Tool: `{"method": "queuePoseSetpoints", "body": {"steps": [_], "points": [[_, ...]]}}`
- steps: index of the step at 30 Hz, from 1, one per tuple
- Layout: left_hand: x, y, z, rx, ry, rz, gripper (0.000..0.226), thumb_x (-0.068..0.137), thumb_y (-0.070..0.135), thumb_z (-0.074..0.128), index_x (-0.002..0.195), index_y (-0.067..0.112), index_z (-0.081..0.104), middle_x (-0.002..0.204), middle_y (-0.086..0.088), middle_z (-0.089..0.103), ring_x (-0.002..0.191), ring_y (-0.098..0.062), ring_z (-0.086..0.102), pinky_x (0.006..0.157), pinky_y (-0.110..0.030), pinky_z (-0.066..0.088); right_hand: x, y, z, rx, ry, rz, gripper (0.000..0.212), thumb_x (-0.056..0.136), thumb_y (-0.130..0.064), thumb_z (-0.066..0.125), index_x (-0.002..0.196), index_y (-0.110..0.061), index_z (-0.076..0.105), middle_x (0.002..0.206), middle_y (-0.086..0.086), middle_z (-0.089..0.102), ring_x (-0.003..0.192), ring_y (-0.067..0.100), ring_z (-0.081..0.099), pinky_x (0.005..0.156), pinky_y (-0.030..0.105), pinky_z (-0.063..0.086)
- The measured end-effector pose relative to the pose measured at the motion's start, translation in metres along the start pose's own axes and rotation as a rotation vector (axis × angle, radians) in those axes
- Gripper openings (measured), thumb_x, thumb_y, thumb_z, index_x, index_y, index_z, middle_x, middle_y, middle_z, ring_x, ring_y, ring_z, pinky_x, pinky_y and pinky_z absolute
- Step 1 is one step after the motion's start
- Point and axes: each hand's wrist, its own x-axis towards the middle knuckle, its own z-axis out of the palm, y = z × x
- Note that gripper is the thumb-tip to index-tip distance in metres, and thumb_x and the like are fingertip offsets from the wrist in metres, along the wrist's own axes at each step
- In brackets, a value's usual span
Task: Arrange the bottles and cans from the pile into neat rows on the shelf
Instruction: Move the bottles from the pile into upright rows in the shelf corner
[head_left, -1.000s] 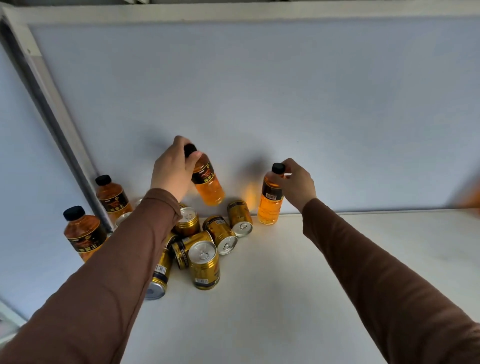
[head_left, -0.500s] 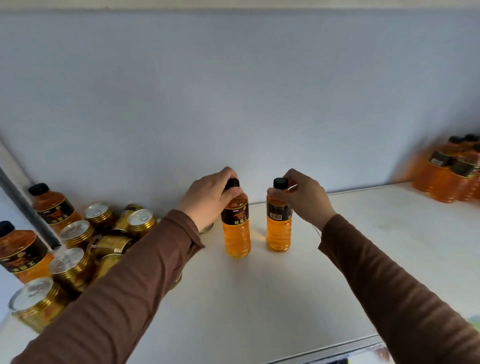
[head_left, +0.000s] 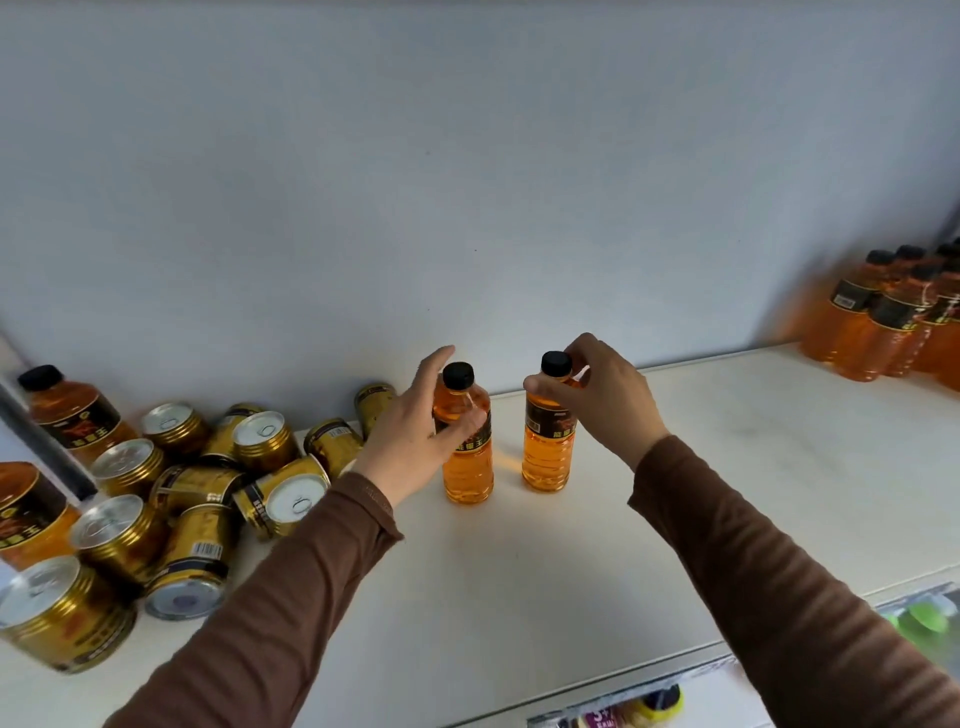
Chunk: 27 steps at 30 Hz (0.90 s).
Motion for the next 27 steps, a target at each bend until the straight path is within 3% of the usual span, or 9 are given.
{"method": "queuePoseSetpoints", "body": {"steps": [2,5,9,15,19,23,27], "points": [[-0.013,-0.011,0.015,-0.108,0.014,-0.085,0.097,0.079,0.056,0.072,0.15,0.049,0.006,0.155,0.005,0.037,0.131,-0.015,0.046,0.104,-0.035,0.045,-0.002,0.004,-0.003,0.064,-0.046,-0.008,0.052,0.075,-0.071,0.064,0.1,-0.026,0.057,0.098,-0.009,0.059,0.087,0.008,0.059,0.068,0.026,0.048],[-0.028,-0.029,0.044,-0.228,0.009,-0.201,0.104,0.073,0.047,0.082,0.149,0.043,0.012,0.155,0.001,0.038,0.134,-0.021,0.047,0.108,-0.044,0.045,-0.006,0.008,-0.002,0.139,-0.106,-0.007,0.045,0.079,-0.062,0.067,0.11,-0.03,0.058,0.111,-0.01,0.063,0.101,0.01,0.06,0.078,0.03,0.051],[-0.034,-0.045,0.071,-0.242,0.048,-0.324,0.089,0.073,0.043,0.084,0.142,0.029,0.03,0.142,-0.001,0.052,0.125,-0.018,0.053,0.097,-0.028,0.044,-0.007,0.007,0.002,0.202,-0.099,0.049,0.039,0.083,-0.056,0.066,0.112,-0.032,0.058,0.11,-0.013,0.066,0.104,0.012,0.06,0.086,0.037,0.053],[-0.031,-0.048,0.079,-0.237,0.09,-0.262,0.062,0.073,0.043,0.083,0.118,0.034,0.042,0.117,0.01,0.058,0.106,-0.013,0.058,0.087,-0.026,0.045,-0.009,-0.001,0.004,0.203,-0.062,0.118,0.034,0.08,-0.058,0.067,0.103,-0.033,0.062,0.097,-0.013,0.067,0.093,0.013,0.062,0.082,0.041,0.055],[-0.034,-0.049,0.08,-0.284,0.091,-0.222,0.06,0.074,0.04,0.083,0.12,0.031,0.046,0.118,0.008,0.061,0.108,-0.015,0.06,0.092,-0.032,0.048,-0.019,-0.002,-0.007,0.301,-0.041,0.189,0.033,0.077,-0.053,0.073,0.101,-0.03,0.069,0.091,-0.009,0.07,0.092,0.018,0.065,0.082,0.048,0.057],[-0.037,-0.036,0.087,-0.324,0.05,-0.169,0.063,0.076,0.041,0.081,0.128,0.03,0.047,0.122,0.01,0.06,0.112,-0.014,0.058,0.095,-0.031,0.046,-0.041,0.004,-0.024,0.339,0.046,0.25,0.035,0.075,-0.05,0.078,0.102,-0.029,0.073,0.088,-0.01,0.072,0.09,0.017,0.067,0.08,0.045,0.058],[-0.038,-0.005,0.103,-0.394,-0.002,-0.084,0.062,0.076,0.042,0.082,0.127,0.032,0.049,0.124,0.008,0.063,0.113,-0.014,0.06,0.096,-0.032,0.048,-0.068,0.019,-0.054,0.341,0.121,0.289,0.028,0.07,-0.053,0.078,0.09,-0.033,0.074,0.08,-0.011,0.071,0.084,0.015,0.068,0.078,0.046,0.058]]}}
